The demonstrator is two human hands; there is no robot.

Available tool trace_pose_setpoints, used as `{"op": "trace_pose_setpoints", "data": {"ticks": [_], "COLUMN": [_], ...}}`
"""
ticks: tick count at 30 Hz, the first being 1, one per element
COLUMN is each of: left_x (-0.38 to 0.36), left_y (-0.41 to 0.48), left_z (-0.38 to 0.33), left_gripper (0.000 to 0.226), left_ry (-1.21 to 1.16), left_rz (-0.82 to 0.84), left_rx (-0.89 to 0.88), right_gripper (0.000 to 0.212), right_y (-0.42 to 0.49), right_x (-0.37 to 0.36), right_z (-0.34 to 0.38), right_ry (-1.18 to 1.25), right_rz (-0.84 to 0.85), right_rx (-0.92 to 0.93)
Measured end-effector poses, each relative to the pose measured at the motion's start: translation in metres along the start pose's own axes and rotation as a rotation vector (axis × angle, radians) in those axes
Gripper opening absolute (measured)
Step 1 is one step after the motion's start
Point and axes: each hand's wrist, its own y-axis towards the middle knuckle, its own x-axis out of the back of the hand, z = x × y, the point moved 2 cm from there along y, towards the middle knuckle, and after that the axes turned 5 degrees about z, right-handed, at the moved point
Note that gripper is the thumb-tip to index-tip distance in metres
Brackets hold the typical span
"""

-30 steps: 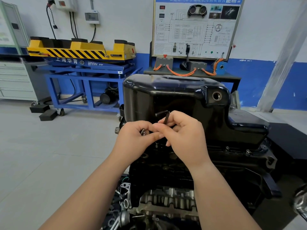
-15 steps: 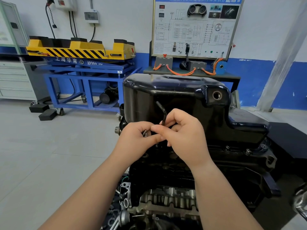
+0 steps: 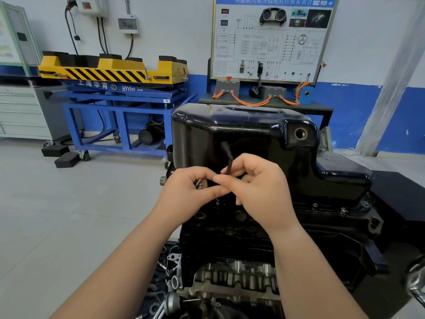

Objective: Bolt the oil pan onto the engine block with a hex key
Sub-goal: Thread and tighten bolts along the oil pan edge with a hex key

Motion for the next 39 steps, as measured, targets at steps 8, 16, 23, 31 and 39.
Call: {"op": "trace_pose_setpoints", "data": {"ticks": [8, 16, 23, 31, 39], "left_x": [0.0008, 0.0003, 0.0009, 0.0005, -0.0016], "left_y": [0.0008, -0.0005, 0.0008, -0.0005, 0.0008], "left_z": [-0.0002, 0.0027, 0.0036, 0.0054, 0.0048], "left_gripper": [0.009, 0.009, 0.01, 0.004, 0.011], "left_ry": [-0.012, -0.047, -0.017, -0.072, 0.003], "left_rz": [0.045, 0.029, 0.043, 0.051, 0.034], "left_rx": [-0.016, 0.02, -0.011, 0.003, -0.012], "right_gripper": [0.024, 0.011, 0.017, 0.023, 0.011], "right_y": [-0.0039, -0.0012, -0.0012, -0.001, -0.0019], "right_x": [0.0002, 0.0012, -0.0002, 0.0036, 0.0003], "right_z": [0.001, -0.0008, -0.0006, -0.0013, -0.0051], "right_ry": [0.017, 0.036, -0.003, 0.006, -0.012], "right_rz": [0.174, 0.081, 0.092, 0.127, 0.024], "right_rx": [0.016, -0.029, -0.018, -0.015, -0.034]}}
